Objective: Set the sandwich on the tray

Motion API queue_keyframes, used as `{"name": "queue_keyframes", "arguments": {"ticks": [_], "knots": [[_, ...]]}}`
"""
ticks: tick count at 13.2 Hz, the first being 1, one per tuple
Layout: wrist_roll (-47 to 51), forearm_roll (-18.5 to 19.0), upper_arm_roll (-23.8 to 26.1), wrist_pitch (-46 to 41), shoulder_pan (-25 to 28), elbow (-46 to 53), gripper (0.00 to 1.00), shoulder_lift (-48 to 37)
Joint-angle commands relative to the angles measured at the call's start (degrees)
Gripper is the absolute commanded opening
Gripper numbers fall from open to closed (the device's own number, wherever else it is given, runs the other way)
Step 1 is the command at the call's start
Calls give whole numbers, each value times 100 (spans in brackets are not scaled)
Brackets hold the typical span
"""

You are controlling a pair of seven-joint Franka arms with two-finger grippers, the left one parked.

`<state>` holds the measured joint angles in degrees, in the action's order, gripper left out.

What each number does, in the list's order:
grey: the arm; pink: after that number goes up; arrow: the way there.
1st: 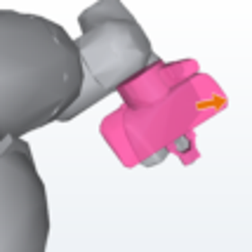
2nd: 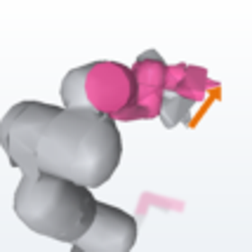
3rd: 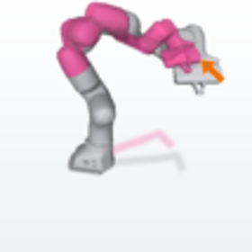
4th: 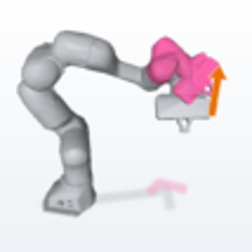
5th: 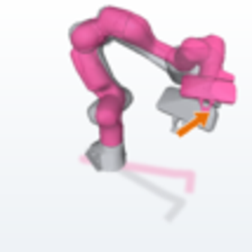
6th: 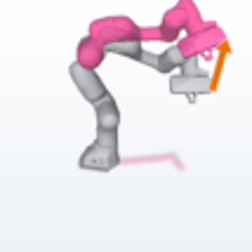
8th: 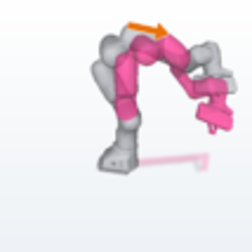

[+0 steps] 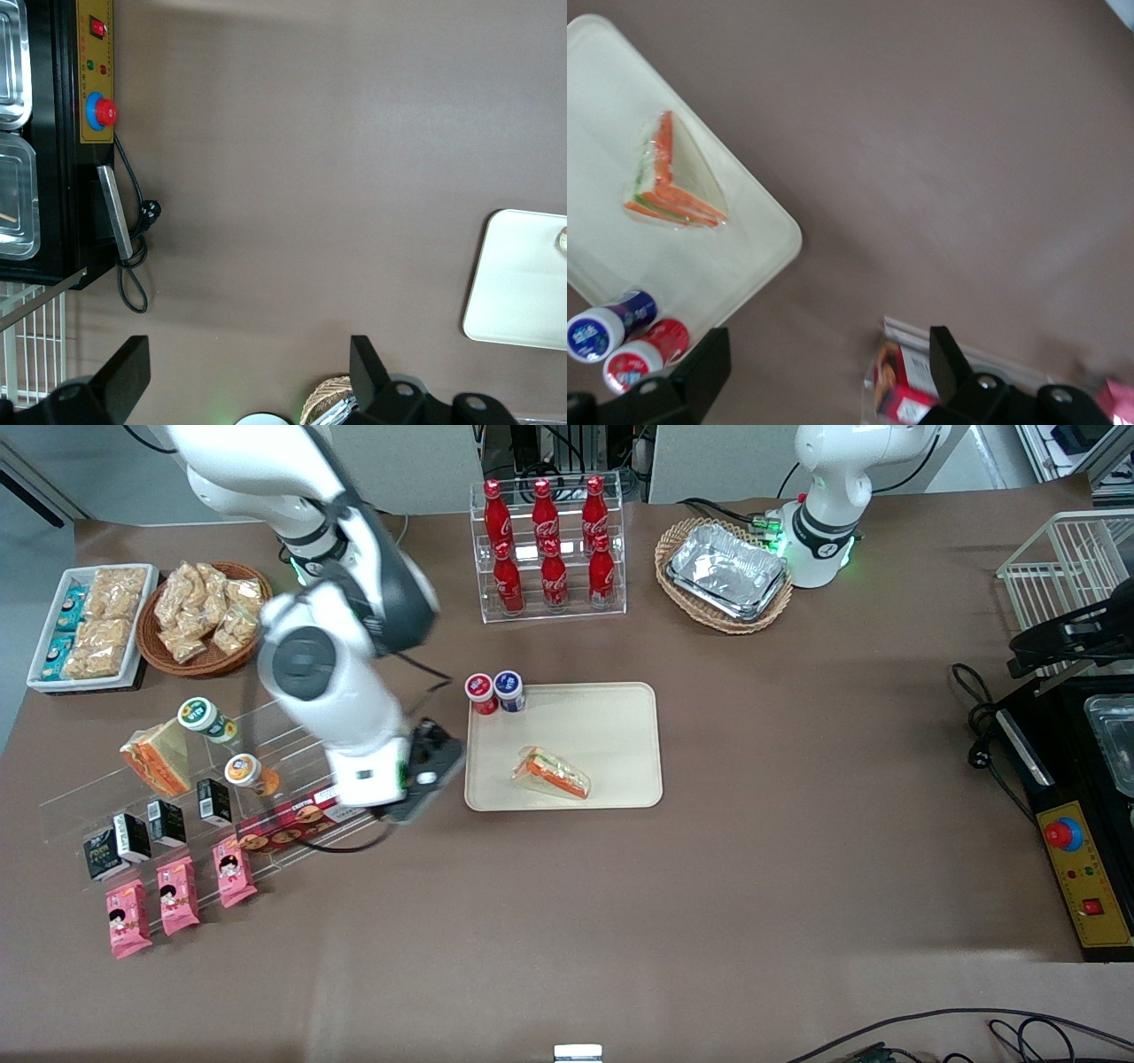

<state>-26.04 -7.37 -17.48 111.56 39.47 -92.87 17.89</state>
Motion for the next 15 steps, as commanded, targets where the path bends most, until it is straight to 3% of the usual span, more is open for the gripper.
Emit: {"name": "queue_keyframes", "arguments": {"ticks": [1,4,7,10,14,15], "knots": [[345,-133,96,-704,-799,-108,100,-671],[363,-89,43,-1056,-1195,-47,100,-1041],[407,-115,52,-1399,-1915,-29,100,-1304],[1546,-10,8,-1688,-2198,-20,100,-1638],[2612,788,-53,-2225,-2400,15,100,-2061],[2596,825,16,-2278,-2670,15,100,-2131]]}}
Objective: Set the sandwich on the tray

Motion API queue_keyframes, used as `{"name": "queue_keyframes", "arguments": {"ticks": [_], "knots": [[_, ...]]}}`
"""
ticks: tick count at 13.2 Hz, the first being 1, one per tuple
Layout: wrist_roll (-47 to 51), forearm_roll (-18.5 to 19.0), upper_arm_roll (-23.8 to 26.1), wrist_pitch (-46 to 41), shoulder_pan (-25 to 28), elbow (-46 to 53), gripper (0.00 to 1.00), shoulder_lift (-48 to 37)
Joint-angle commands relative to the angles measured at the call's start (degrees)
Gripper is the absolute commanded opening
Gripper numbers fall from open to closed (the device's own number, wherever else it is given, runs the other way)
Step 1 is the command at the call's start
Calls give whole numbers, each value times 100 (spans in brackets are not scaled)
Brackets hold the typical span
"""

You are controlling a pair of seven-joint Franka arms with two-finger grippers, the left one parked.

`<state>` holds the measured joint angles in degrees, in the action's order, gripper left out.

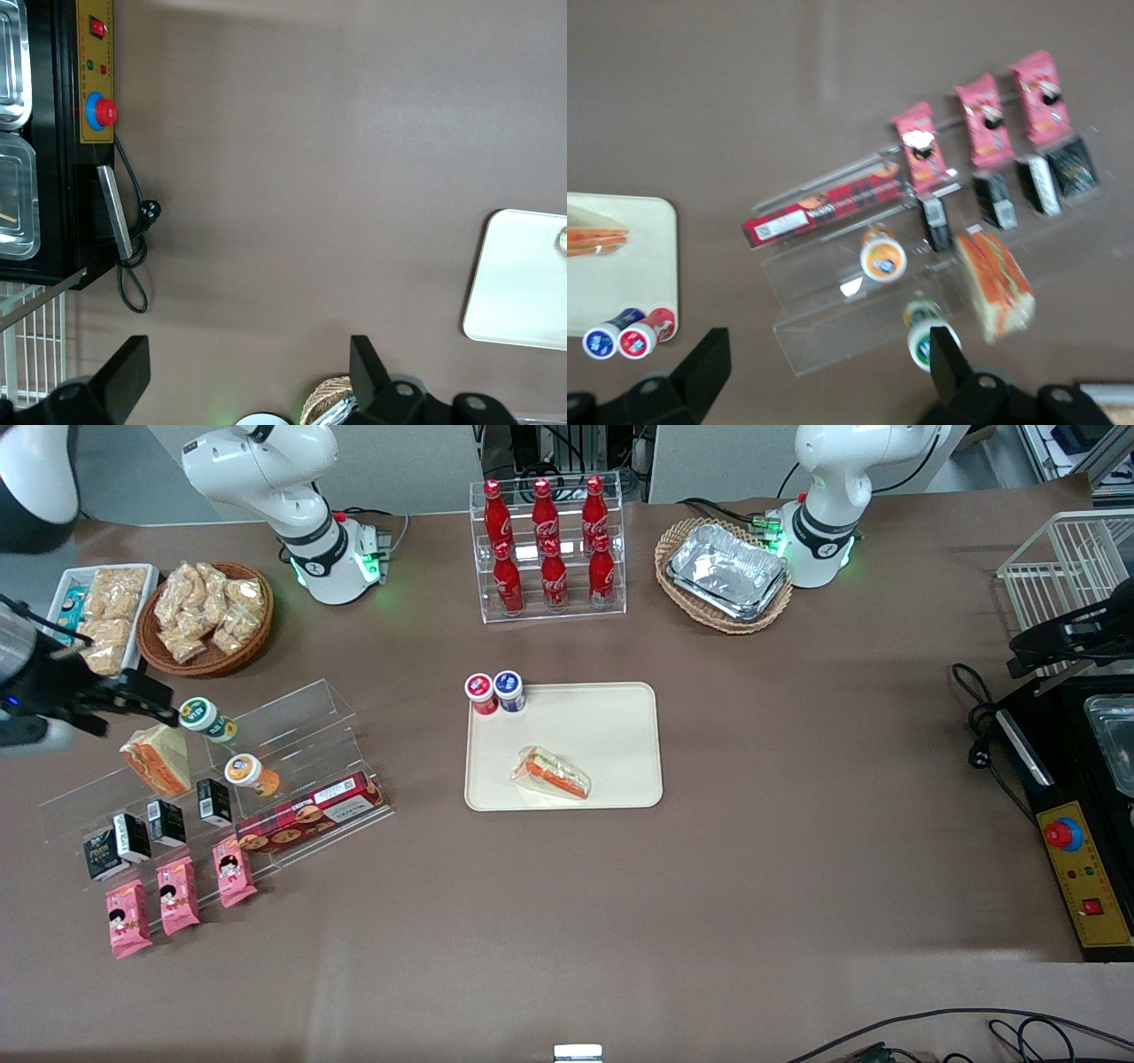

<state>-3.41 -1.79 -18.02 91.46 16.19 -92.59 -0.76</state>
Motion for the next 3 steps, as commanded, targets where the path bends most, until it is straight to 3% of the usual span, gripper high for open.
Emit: {"name": "queue_keyframes", "arguments": {"ticks": [1,3], "knots": [[324,267,166,-330,-605,-13,100,-276],[323,267,342,-374,-853,-13,100,-293]]}}
